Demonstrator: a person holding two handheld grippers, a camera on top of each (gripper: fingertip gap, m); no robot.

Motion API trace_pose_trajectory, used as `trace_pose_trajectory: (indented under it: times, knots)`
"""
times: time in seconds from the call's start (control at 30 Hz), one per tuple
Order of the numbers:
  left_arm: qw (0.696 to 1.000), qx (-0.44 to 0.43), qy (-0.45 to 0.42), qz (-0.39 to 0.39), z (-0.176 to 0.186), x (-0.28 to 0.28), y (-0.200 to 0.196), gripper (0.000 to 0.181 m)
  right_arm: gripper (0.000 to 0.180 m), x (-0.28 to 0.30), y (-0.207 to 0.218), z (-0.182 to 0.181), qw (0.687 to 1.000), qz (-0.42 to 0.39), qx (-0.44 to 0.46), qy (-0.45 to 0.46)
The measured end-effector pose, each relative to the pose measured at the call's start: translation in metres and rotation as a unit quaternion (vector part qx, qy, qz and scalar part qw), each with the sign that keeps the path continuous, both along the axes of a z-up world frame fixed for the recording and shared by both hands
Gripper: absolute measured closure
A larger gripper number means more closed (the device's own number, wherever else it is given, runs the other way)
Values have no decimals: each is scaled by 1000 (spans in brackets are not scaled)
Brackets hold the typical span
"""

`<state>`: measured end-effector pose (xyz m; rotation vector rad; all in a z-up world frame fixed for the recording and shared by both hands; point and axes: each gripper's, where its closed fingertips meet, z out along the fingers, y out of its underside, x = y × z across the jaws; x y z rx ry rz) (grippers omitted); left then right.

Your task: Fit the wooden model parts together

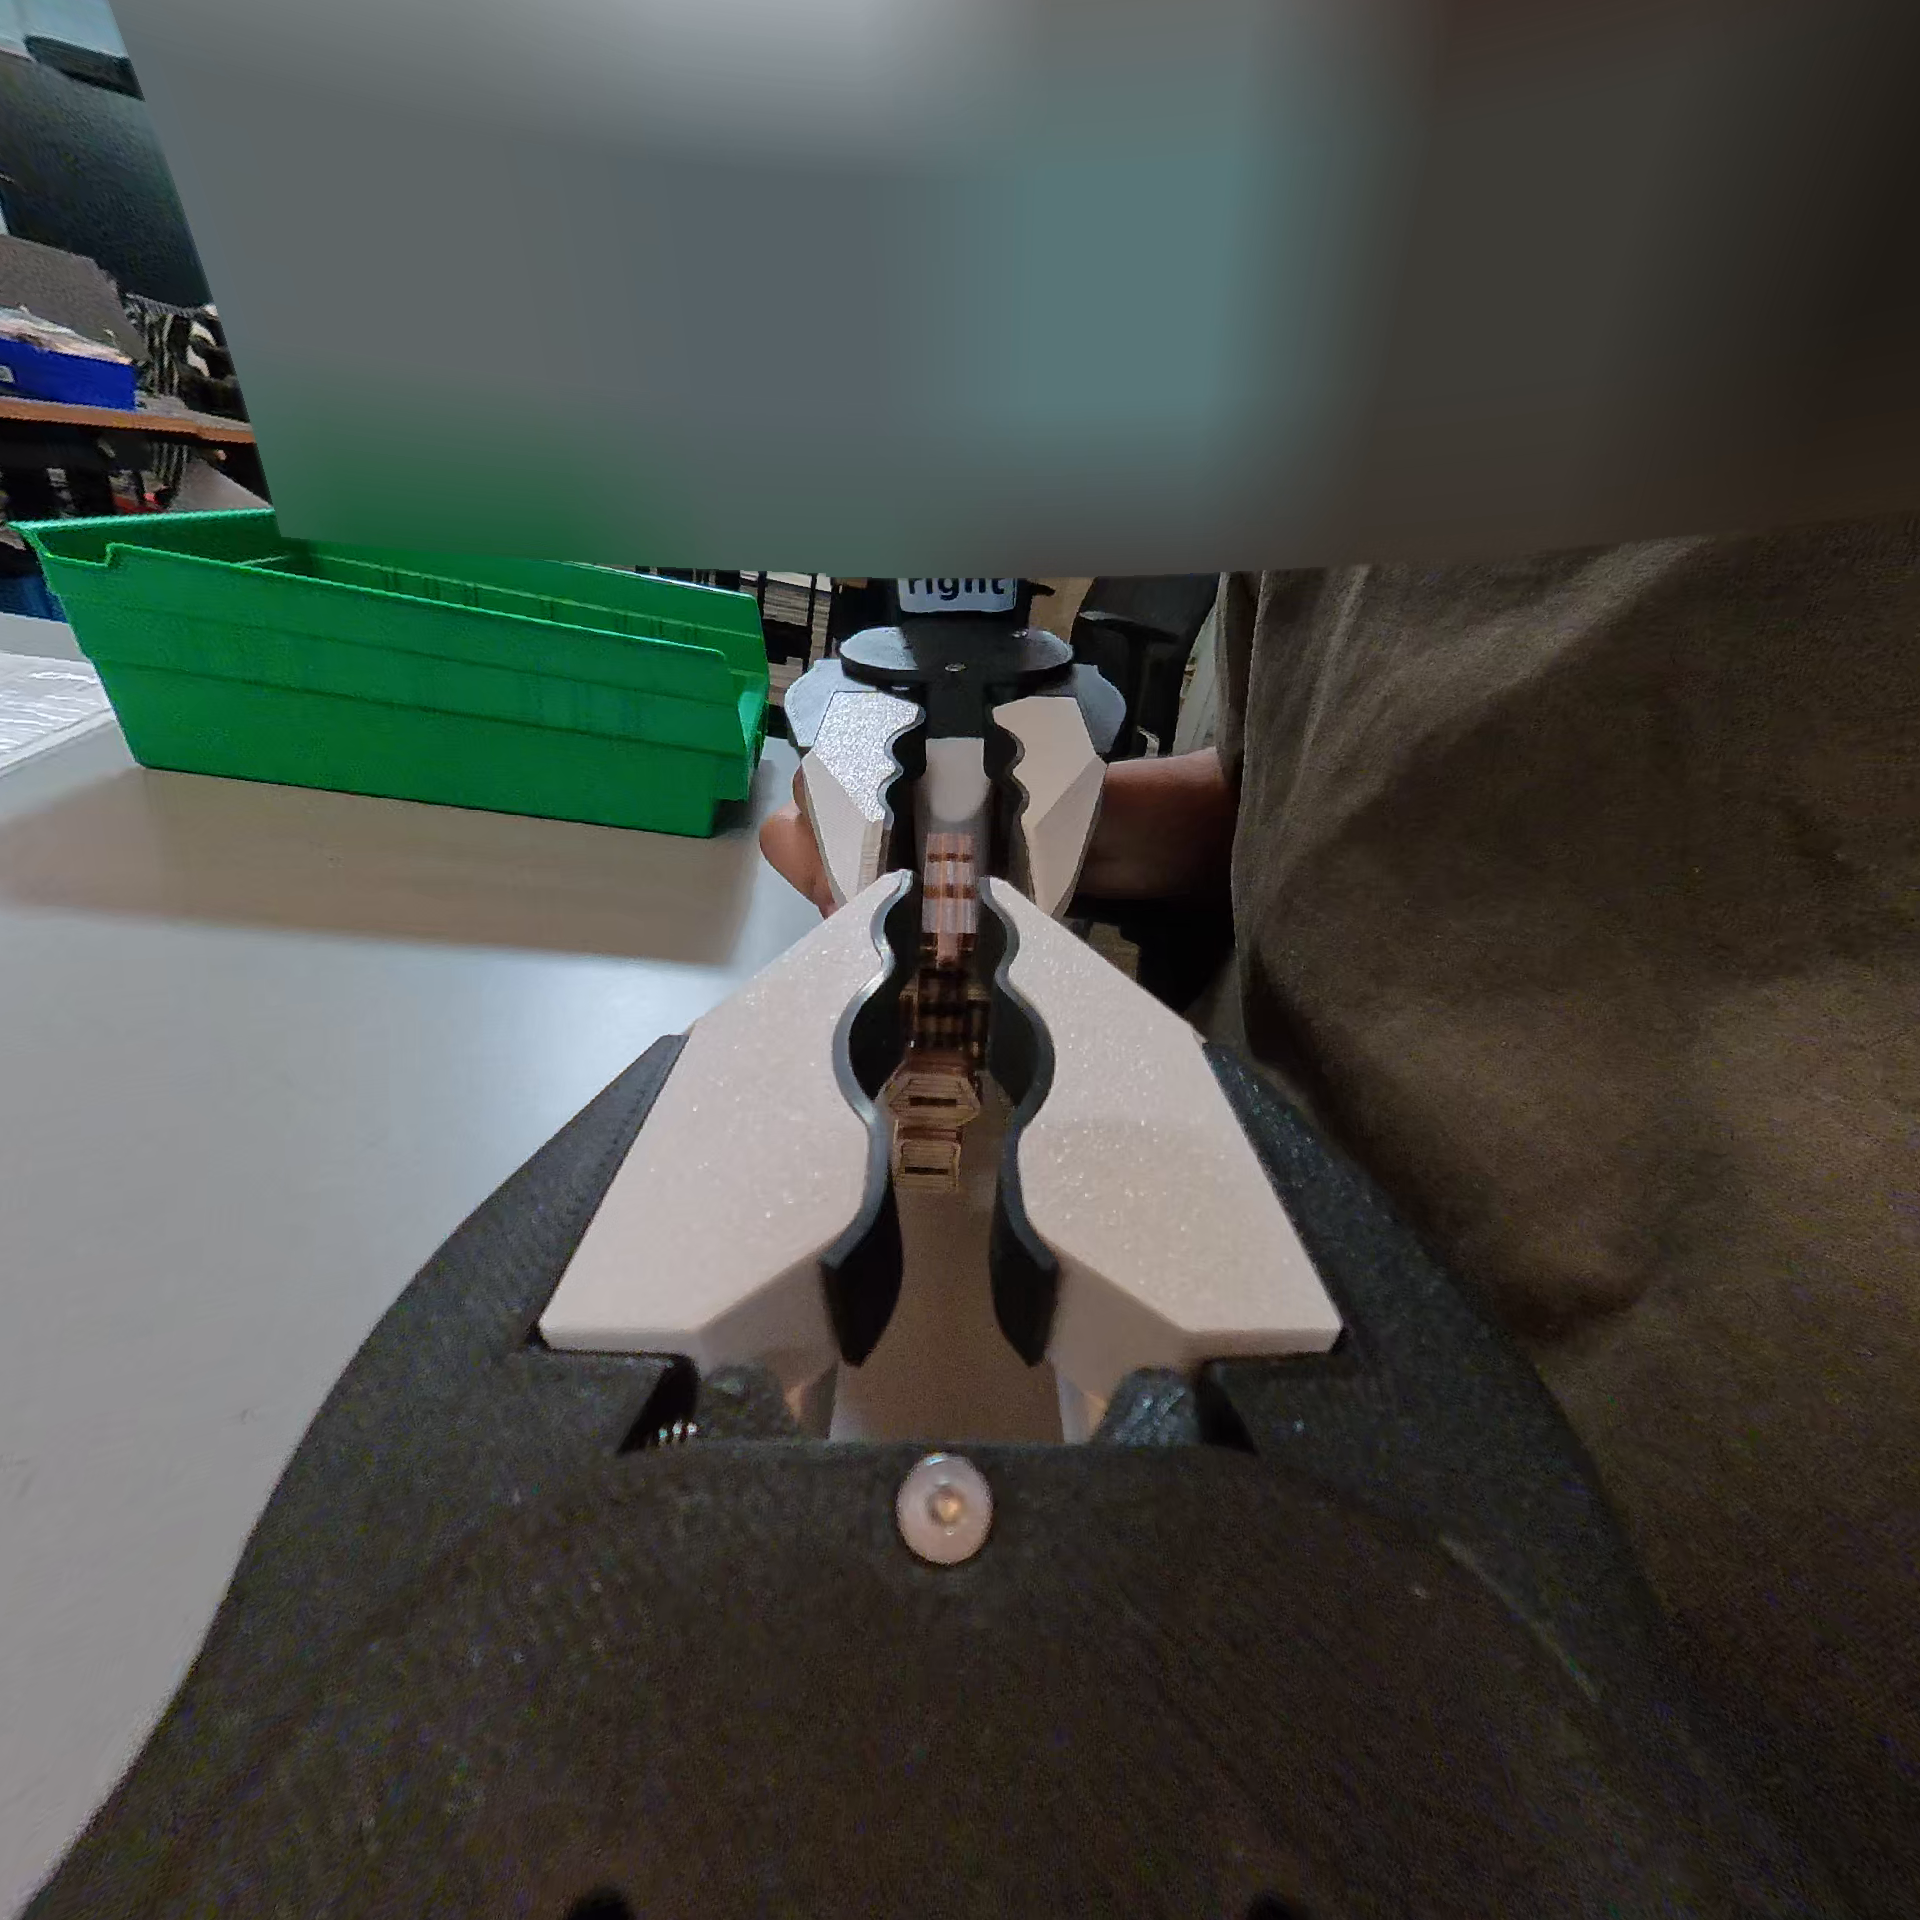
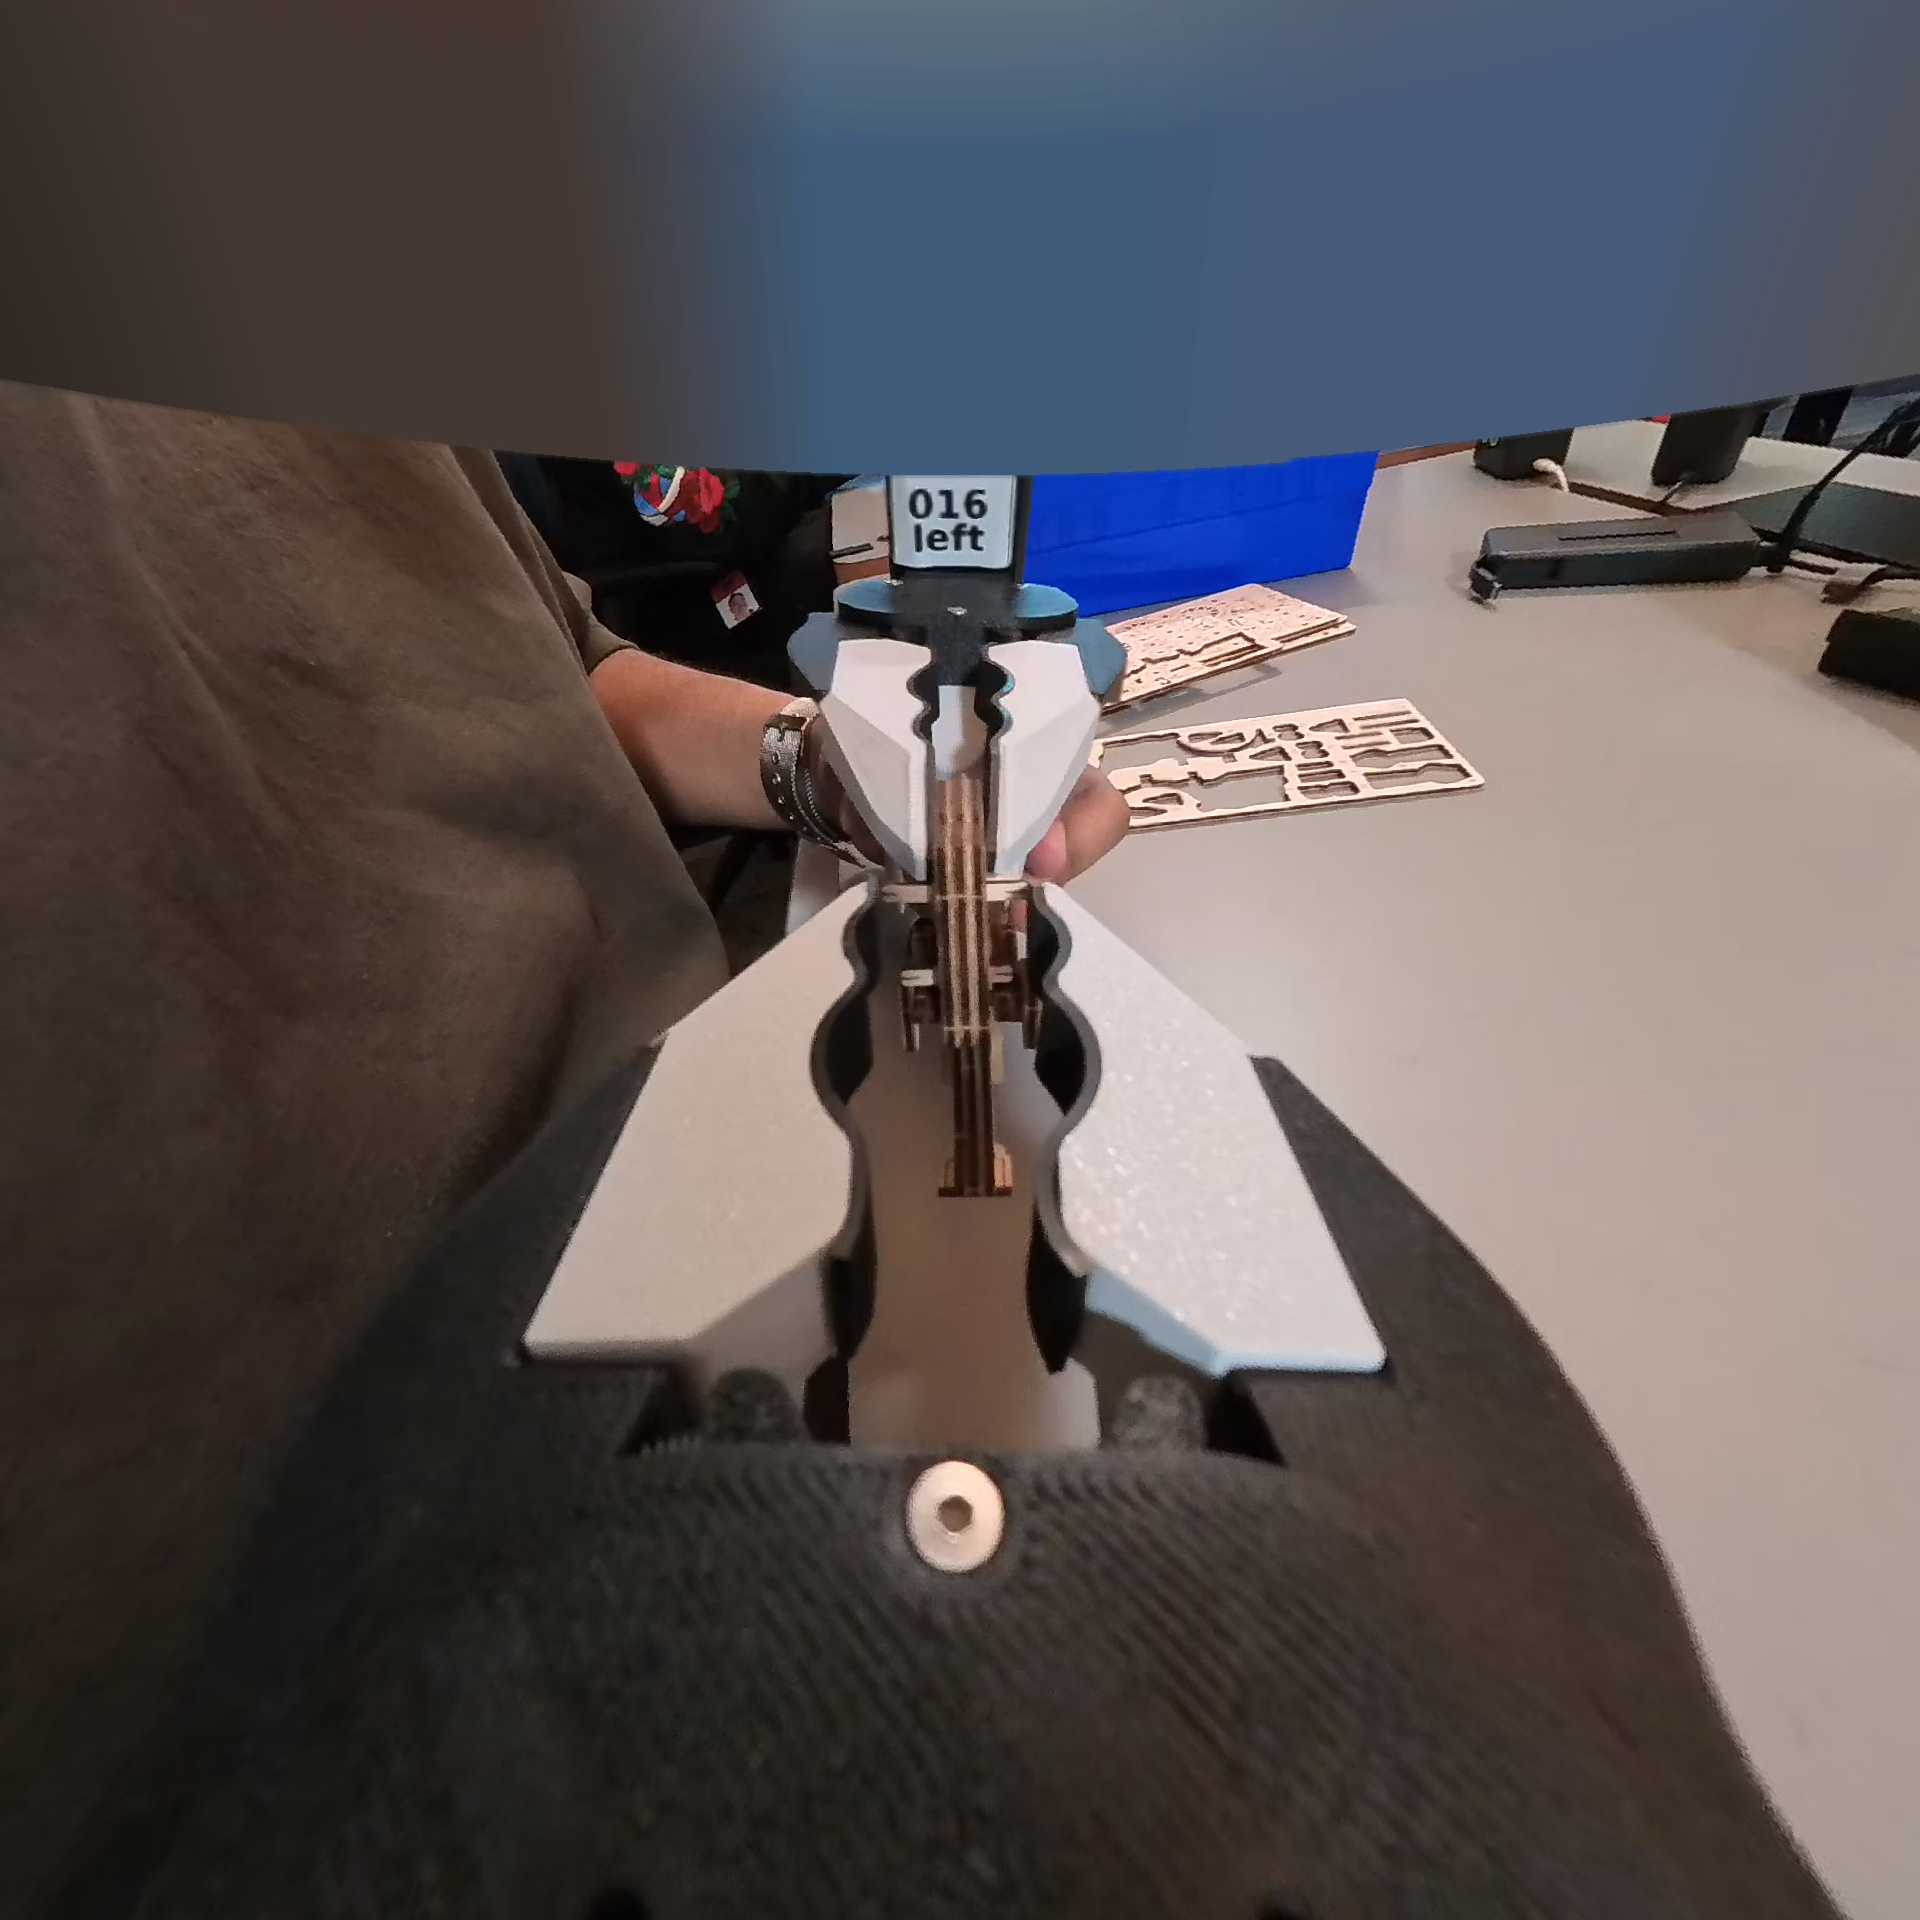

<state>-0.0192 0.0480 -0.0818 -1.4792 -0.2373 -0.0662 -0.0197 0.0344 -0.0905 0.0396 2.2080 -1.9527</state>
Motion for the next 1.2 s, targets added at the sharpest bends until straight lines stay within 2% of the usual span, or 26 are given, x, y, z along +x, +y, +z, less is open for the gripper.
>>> trace_pose_trajectory:
  times: [0.63,0.87,1.2]
  knots:
    - [1000,-3,8,21,1,-5,-2,175,153,-7,3,2,998,-32,-17,47]
    - [1000,0,4,17,2,-5,-2,175,162,-2,5,6,999,-14,-31,40]
    - [1000,-3,7,12,0,-3,0,175,165,-1,6,5,999,0,-24,22]
